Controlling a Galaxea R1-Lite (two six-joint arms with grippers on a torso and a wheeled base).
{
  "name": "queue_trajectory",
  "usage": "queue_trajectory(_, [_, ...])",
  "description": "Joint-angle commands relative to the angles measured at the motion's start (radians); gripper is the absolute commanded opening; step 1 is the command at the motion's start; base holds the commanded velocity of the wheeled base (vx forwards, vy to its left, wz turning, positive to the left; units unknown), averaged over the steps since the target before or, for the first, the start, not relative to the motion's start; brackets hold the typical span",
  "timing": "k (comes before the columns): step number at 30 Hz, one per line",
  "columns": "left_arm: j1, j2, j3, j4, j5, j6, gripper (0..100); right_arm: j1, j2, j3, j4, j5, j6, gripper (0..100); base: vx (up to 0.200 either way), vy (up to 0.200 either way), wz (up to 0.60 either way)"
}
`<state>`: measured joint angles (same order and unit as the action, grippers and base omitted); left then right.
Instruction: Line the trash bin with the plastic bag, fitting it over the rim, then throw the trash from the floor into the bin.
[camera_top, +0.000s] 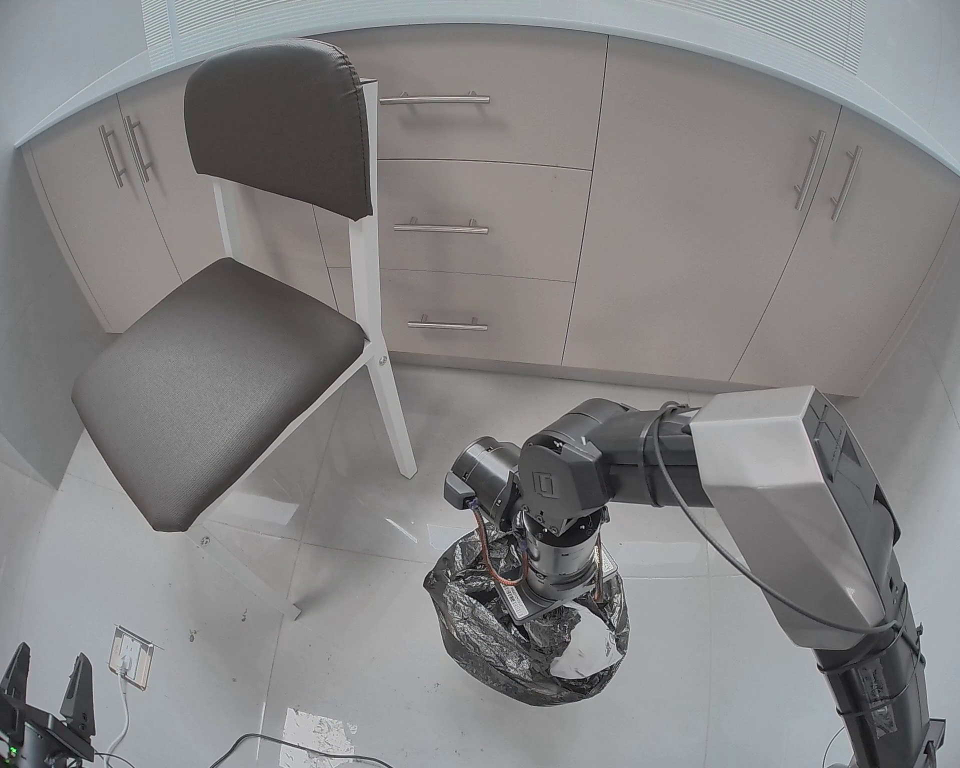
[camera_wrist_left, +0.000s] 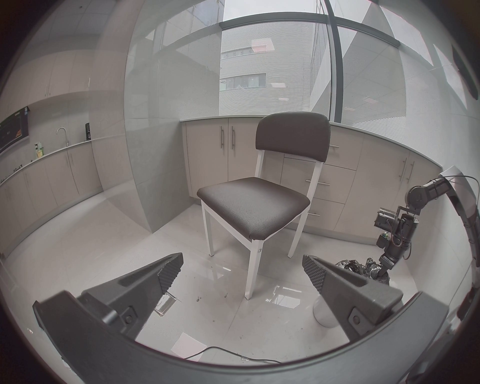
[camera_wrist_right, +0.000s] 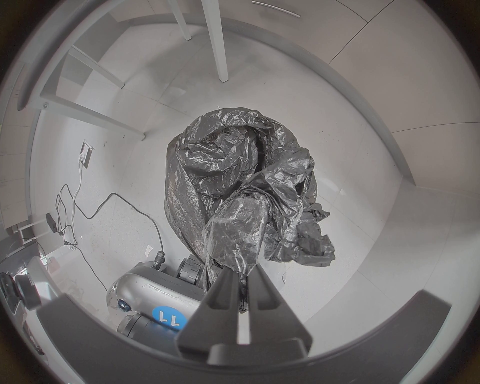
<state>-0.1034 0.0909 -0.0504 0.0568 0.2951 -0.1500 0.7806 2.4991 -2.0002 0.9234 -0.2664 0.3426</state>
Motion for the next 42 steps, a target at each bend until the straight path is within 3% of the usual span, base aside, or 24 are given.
queue_trajectory(1, [-0.018, 0.007, 0.001, 0.000, -0.002, 0.015, 100, 0.000, 0.001, 0.000, -0.001, -0.001, -0.002, 0, 0.000, 0.000, 0.00])
queue_trajectory(5, [-0.067, 0.012, 0.003, -0.002, -0.004, 0.035, 100, 0.000, 0.006, 0.000, -0.005, -0.001, 0.001, 0, 0.000, 0.000, 0.00])
queue_trajectory(10, [0.050, 0.017, 0.017, -0.026, -0.039, 0.058, 100, -0.003, 0.023, 0.000, -0.005, 0.001, 0.003, 0, 0.000, 0.000, 0.00])
queue_trajectory(15, [0.110, 0.029, 0.017, -0.025, -0.056, 0.081, 100, -0.003, 0.027, 0.000, -0.008, 0.003, 0.003, 0, 0.000, 0.000, 0.00])
queue_trajectory(19, [0.113, -0.026, 0.017, -0.026, -0.056, 0.072, 100, -0.008, 0.035, 0.000, -0.015, 0.003, 0.003, 0, 0.000, 0.000, 0.00])
queue_trajectory(27, [0.108, -0.074, 0.015, -0.028, -0.053, 0.024, 100, 0.006, 0.030, 0.000, -0.181, -0.004, -0.022, 0, 0.000, 0.000, 0.00])
queue_trajectory(42, [0.108, -0.083, 0.015, -0.028, -0.053, 0.009, 100, -0.003, 0.032, 0.000, -0.187, -0.036, -0.036, 0, 0.000, 0.000, 0.00])
